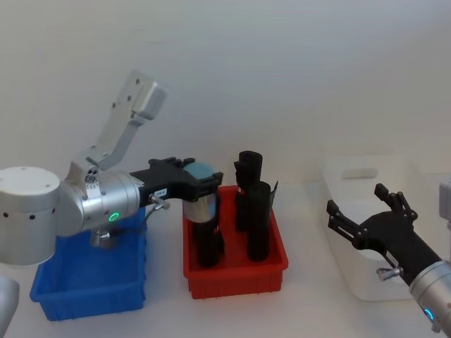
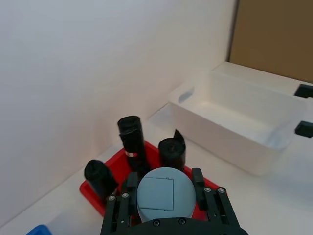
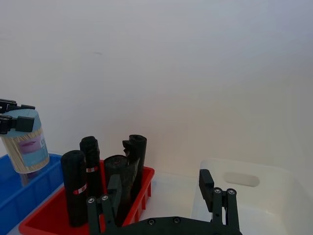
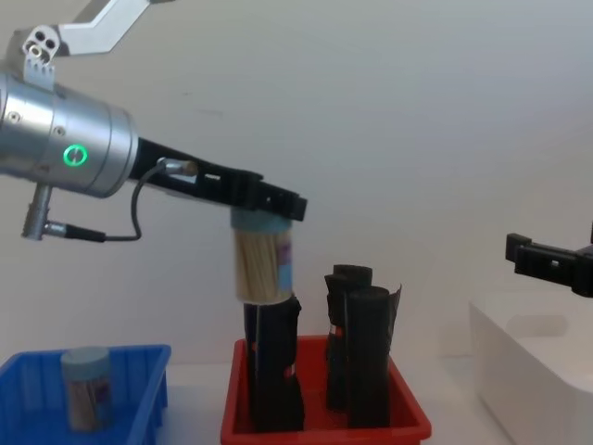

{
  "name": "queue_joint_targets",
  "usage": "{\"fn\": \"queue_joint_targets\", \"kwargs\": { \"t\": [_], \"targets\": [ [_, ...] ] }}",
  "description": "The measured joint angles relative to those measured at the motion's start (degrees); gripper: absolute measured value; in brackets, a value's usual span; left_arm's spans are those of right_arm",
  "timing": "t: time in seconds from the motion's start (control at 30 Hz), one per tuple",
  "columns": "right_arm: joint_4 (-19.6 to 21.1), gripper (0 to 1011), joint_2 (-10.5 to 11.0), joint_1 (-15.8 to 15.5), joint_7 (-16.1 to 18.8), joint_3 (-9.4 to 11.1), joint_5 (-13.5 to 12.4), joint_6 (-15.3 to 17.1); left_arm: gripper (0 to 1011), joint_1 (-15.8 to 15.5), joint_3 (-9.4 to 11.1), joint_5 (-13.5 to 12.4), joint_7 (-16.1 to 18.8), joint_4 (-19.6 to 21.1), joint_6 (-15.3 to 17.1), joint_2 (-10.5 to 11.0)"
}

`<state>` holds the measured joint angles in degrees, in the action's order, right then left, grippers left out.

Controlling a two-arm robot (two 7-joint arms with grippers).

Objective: Pick the cotton swabs from the blue box and place them into the white box.

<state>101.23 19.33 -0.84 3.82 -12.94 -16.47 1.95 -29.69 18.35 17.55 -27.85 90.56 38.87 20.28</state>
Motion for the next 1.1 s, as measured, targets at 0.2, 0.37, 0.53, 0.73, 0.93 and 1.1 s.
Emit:
{"fn": "queue_joint_targets", "kwargs": {
  "t": [0.2,0.37,0.53,0.73,0.93,1.1],
  "targets": [
    [0.0,1001,0.0,0.0,0.0,0.0,0.0,0.0,666,-2.0,0.9,-0.6,-3.3,0.2,1.9,-1.1],
    [0.0,1001,0.0,0.0,0.0,0.0,0.0,0.0,665,-3.1,1.4,-0.9,-5.2,0.2,3.0,-1.7],
    [0.0,1001,0.0,0.0,0.0,0.0,0.0,0.0,665,-3.7,1.6,-1.1,-6.3,0.3,3.6,-2.0],
    [0.0,1001,0.0,0.0,0.2,0.0,0.0,0.0,665,-4.3,1.9,-1.3,-7.2,0.3,4.1,-2.3],
    [0.1,1001,0.2,0.2,1.7,0.1,0.3,0.0,665,-4.6,2.0,-1.4,-7.8,0.4,4.4,-2.5],
    [0.3,1001,0.6,0.6,4.0,0.1,0.7,-0.1,665,-4.8,2.1,-1.4,-8.1,0.4,4.6,-2.6]
  ]
}}
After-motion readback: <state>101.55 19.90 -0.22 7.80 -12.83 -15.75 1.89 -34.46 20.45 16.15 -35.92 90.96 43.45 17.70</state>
